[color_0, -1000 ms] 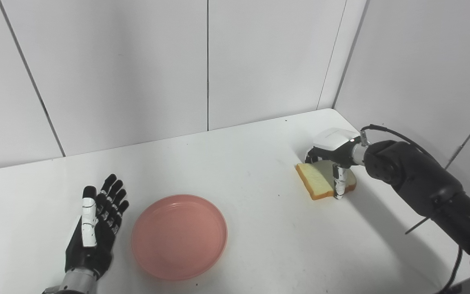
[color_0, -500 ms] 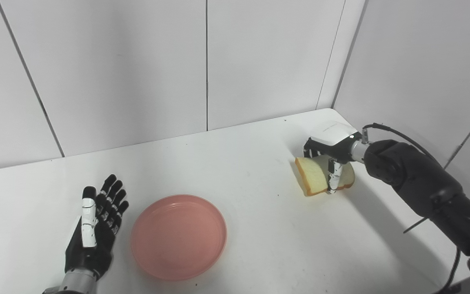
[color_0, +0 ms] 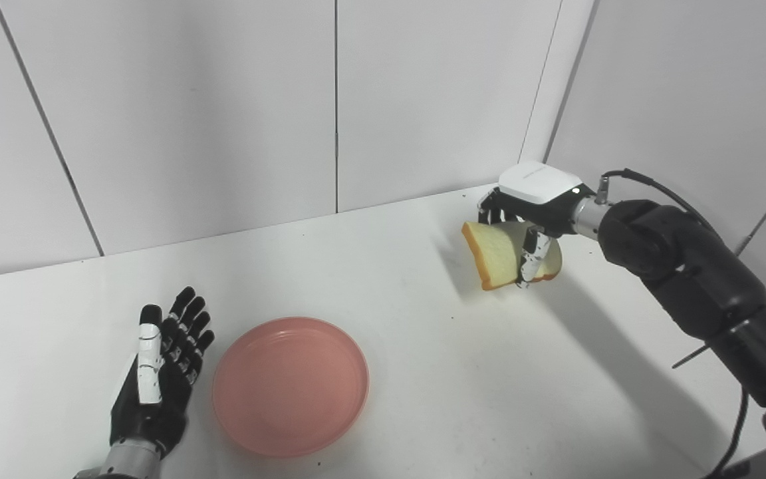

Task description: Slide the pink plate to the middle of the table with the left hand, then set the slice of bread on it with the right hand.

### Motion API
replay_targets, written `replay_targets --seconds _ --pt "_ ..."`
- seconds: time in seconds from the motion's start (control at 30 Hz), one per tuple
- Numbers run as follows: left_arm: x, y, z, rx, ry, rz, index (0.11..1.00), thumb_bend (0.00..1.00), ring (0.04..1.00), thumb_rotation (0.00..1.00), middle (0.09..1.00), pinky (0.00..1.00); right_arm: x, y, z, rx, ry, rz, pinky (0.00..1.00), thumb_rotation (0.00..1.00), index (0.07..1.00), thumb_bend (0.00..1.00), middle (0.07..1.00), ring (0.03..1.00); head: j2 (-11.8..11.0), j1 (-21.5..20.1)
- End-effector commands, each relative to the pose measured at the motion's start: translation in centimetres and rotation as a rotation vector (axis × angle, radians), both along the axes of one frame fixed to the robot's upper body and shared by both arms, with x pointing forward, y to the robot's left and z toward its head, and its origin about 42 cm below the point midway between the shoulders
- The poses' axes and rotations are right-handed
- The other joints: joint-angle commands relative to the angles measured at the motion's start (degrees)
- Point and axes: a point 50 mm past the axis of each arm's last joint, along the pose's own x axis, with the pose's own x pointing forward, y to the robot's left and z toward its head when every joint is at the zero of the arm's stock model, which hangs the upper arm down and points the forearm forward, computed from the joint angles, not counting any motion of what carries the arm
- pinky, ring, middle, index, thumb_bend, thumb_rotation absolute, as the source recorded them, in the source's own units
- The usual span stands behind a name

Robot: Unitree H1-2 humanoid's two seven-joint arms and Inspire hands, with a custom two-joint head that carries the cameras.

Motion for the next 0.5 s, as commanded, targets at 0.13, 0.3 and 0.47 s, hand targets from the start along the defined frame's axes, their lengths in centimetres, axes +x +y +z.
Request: replay_targets --seconds 0.13,0.3,0.47 --pt "0.3 -0.6 1.5 -0.002 -0.052 -0.005 0.934 0.73 0.994 1.0 0.98 1.0 0.3 2.0 4.7 0.04 -0.117 0.036 0.4 0.0 0.512 0.52 0.505 0.42 0.06 0.44" --pt "0.2 -1.0 1.5 0.001 -0.046 -0.001 0.926 0.74 0.987 1.0 0.977 0.98 0.8 5.5 4.6 0.034 -0.121 0.111 0.39 0.0 0.504 0.52 0.512 0.42 0.25 2.43" --pt "0.0 -1.4 1.6 0.005 -0.044 0.009 0.93 0.74 0.985 1.0 0.973 1.0 1.8 8.6 4.2 0.056 -0.119 0.193 0.39 0.0 0.491 0.52 0.521 0.428 0.28 5.31"
